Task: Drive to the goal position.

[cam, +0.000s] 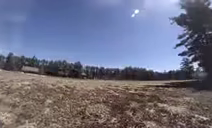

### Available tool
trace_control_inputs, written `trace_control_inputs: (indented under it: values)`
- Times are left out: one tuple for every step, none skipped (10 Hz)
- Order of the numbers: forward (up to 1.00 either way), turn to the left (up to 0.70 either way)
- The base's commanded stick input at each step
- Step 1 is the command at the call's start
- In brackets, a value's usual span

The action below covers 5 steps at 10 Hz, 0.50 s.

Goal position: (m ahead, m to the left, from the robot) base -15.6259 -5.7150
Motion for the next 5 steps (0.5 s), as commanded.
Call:
trace_control_inputs:
  values:
    - [0.35,-0.71]
    - [0.34,-0.68]
    - [0.28,-0.57]
    - [0.27,-0.55]
    - [0.26,-0.51]
